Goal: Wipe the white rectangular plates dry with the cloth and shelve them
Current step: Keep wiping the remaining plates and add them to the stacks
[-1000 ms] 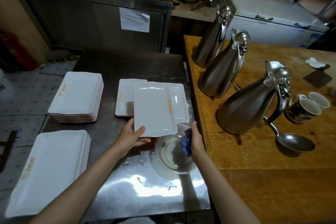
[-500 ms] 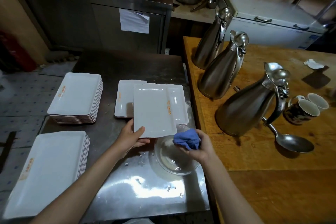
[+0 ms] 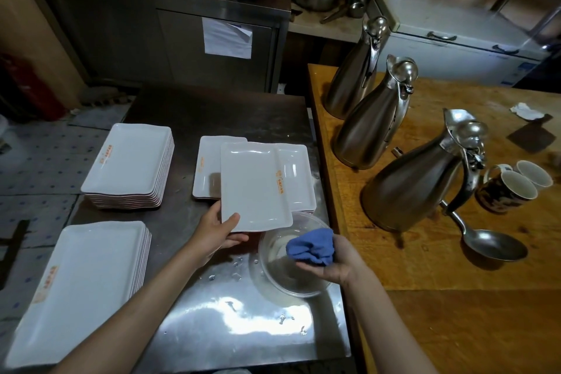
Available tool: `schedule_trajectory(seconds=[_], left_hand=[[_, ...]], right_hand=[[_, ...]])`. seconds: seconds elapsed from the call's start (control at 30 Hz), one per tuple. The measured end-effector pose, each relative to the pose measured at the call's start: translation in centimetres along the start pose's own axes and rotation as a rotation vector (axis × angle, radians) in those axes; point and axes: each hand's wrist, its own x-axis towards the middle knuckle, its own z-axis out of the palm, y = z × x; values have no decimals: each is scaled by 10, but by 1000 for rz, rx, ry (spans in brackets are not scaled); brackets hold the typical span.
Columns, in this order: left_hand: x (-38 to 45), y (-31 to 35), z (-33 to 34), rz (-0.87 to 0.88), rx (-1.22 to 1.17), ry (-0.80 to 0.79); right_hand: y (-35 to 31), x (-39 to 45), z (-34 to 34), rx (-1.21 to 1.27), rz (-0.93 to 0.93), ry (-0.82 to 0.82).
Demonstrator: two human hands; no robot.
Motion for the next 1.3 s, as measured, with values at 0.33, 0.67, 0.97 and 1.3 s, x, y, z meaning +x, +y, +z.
schedule_trajectory(seconds=[0.33,0.67,0.97,1.3], left_hand=[[1,-1,-2,-11,-17,11],[2,0,-5,3,-16,18],[1,-2,-7,-1,-15,29],[2,-3,-10,3,-5,26]], right_hand=[[8,5,13,-760,-823,254],[18,4,18,-1115,-1039,347],[25,7,19,-1216,-1065,348],[24,10,14,-1223,-1122,327]])
